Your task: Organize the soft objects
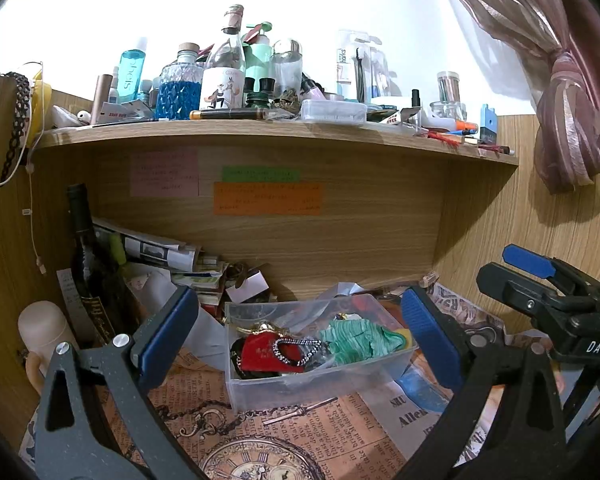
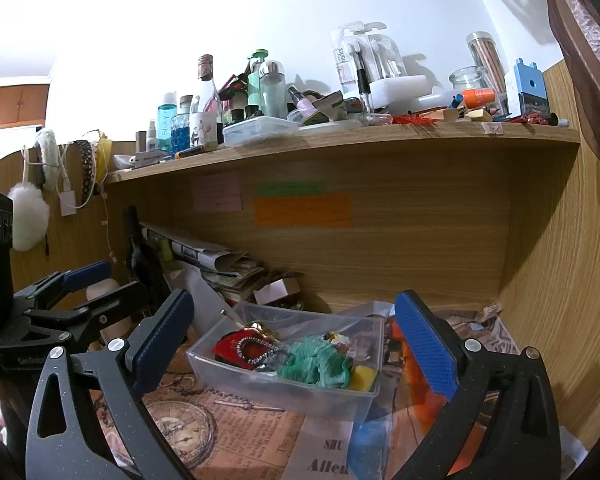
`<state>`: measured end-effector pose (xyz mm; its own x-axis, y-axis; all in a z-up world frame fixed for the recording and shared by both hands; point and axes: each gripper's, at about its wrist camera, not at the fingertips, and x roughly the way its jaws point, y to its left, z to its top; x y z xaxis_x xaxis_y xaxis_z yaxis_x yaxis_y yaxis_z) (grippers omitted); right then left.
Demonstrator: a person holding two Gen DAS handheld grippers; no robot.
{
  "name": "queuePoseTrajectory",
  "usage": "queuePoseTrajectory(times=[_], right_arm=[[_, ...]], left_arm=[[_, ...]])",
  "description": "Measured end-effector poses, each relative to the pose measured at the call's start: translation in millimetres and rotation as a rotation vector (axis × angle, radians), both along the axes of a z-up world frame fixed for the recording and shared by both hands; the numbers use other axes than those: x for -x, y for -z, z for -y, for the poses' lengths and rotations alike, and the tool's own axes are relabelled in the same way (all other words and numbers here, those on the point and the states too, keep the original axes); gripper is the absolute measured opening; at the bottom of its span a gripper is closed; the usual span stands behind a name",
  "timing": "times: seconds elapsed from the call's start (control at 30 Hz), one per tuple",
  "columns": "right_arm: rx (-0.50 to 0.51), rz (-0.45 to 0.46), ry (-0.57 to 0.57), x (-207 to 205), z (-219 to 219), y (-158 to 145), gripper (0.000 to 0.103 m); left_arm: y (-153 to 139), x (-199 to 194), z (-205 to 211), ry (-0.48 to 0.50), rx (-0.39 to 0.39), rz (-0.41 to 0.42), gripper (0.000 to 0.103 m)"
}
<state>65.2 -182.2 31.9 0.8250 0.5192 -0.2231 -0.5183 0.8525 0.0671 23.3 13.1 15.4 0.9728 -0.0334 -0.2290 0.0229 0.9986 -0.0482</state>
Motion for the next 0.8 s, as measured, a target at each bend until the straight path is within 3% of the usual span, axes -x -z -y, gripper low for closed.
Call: queuePoseTrajectory(times=[0.8], right_arm=[[-0.002, -0.004, 0.001, -0.1, -1.2, 0.5, 0.102]], left_arm=[[1.8, -1.0, 4.0, -0.013, -0.006, -0.003, 0.103]])
